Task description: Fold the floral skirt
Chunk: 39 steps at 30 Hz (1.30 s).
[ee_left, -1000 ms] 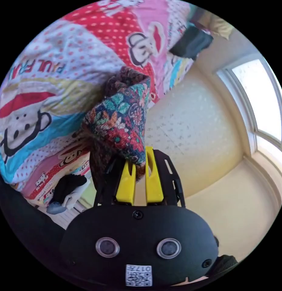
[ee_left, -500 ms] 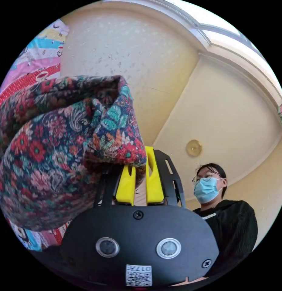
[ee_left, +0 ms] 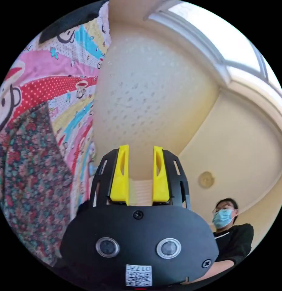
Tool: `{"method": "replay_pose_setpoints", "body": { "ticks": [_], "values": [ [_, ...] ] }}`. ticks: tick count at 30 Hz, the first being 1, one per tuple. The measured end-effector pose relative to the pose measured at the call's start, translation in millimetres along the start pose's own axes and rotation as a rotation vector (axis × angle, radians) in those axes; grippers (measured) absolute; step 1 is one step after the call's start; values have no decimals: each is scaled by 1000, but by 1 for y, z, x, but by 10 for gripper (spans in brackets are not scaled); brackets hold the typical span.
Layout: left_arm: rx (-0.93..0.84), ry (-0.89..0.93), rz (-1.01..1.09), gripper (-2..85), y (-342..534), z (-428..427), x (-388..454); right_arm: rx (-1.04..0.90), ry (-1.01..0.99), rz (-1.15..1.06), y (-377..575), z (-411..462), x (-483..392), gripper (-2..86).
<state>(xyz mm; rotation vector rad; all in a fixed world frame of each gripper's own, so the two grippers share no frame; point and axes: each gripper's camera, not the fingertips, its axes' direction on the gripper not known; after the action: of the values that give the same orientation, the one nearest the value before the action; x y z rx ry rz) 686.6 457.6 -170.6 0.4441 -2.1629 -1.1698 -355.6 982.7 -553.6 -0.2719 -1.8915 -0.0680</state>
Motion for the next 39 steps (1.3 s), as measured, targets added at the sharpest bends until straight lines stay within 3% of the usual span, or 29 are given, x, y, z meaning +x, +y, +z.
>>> {"method": "replay_pose_setpoints", "body": {
  "ticks": [3,5,8,12,18,20,23,30,33,39],
  "values": [
    [-234,-374,6,110,37,-34,-19,-52,131,70,27,-60,15,109],
    [-279,-520,-48,109,60,-63,-36,88,92,184,57,-131,36,101],
    [-217,-703,-117,109,90,-112,-53,353,132,205,95,-206,35,93],
    [-222,-865,-129,109,110,-128,-71,440,205,214,111,-235,32,97],
    [-508,-1001,-19,123,104,-66,-104,67,743,222,68,-203,33,106],
    [-575,-1045,-32,125,103,-54,-116,-135,989,239,52,-176,44,115],
    [-617,-1027,-54,120,104,-46,-129,-293,1184,257,43,-149,66,115],
    [-472,-956,-118,56,103,-82,-133,-499,1197,290,52,-97,123,105],
    [-333,-1018,-71,89,87,-105,-114,-592,1207,278,51,-77,138,102],
    [-382,-1019,-19,109,48,-107,-132,-735,1326,279,35,-52,145,100]
  ]
}}
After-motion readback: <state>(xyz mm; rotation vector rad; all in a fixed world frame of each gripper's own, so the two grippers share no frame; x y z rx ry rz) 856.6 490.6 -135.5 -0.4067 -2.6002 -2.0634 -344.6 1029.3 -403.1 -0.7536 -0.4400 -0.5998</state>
